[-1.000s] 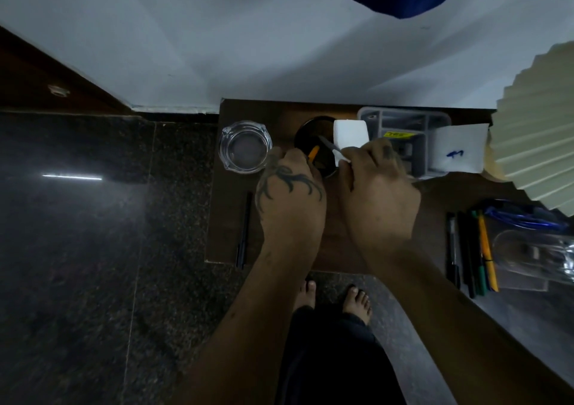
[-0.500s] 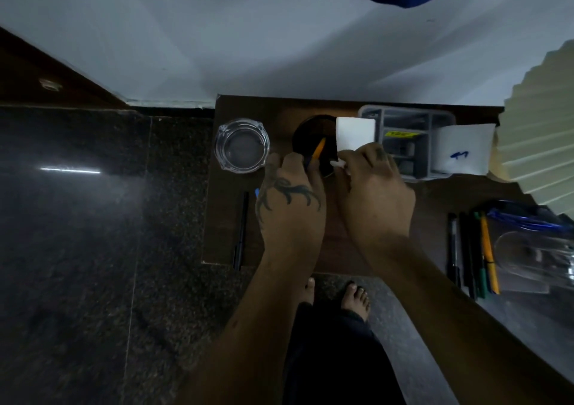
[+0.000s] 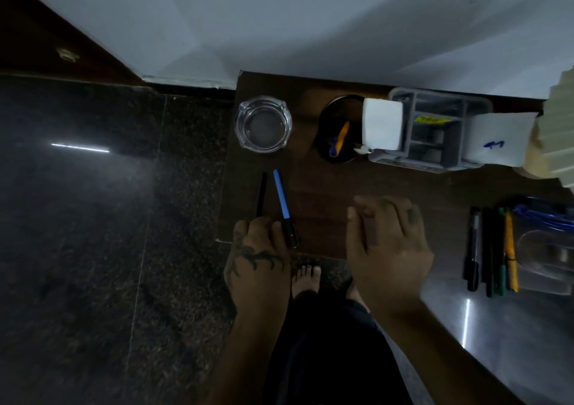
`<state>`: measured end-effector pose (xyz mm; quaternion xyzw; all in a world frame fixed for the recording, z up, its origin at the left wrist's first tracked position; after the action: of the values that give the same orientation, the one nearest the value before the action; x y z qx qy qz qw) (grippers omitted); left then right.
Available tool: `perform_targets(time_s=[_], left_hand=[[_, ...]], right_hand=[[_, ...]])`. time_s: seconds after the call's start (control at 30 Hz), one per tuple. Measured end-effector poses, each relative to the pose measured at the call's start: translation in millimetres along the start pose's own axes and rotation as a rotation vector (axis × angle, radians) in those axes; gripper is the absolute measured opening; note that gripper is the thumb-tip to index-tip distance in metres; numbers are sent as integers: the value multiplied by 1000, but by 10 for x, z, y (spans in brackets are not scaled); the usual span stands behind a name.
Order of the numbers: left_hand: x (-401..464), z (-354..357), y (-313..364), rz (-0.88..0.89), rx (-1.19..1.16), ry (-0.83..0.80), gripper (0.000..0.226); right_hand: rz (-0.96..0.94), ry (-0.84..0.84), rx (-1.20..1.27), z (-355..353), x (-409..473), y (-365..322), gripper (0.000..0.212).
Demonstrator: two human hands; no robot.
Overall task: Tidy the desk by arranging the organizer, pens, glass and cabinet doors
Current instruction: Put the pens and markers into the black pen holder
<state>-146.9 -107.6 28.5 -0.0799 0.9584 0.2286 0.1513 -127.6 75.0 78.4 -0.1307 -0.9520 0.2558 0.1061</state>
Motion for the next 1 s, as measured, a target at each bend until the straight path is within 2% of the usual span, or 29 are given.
perform_targets(time_s=[0.07,0.13,0.17,0.2,0.23,0.33,0.37,0.5,0.63,0.77,0.93,1.0], left_hand=[[-66,23,-160,-21,51,0,22],[-134,150,-398,-159,-4,-165,53],[-180,156,-451,-202,22,-181,72],[-246,158,-525,-191,78,-147,79],[-272,179,-597,-186,136,-99,72],[-162,202,-643,-181,121,-73,24],[-153,190,-666,-197,132,-72,19],[-111,313,-754,-130,298,-117,25],[-57,346,-779,-127,331,-133,26],[-10,408,-771,-95,418,-161,24],[11,496,-750,-128,386,-234,22],[7,468,-707,-104,403,-192,23]], right_hand=[[-3,-73,2,114,-101,-46,11],[-2,-200,-15,312,-191,-92,14],[2,-269,-36,429,-233,-115,15],[13,-333,-57,550,-270,-134,16],[32,-390,-70,664,-301,-140,16],[98,-537,-99,983,-389,-157,16],[123,-589,-112,1079,-420,-158,19],[199,-742,-135,1368,-510,-153,39],[223,-759,-174,1509,-517,-166,46],[232,-725,-175,1544,-484,-145,44],[234,-700,-231,1495,-454,-89,33],[244,-665,-244,1401,-431,-58,30]])
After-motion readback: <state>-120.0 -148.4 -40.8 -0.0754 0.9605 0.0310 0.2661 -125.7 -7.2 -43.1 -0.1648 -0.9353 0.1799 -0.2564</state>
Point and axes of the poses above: each hand's wrist, its own x-axis towards the middle knuckle, its own z-axis out of the palm, y = z × x, the point moved 8 cm from there along x, towards the middle knuckle, and after that the axes turned 9 degrees about -y, right-handed, at the moved point
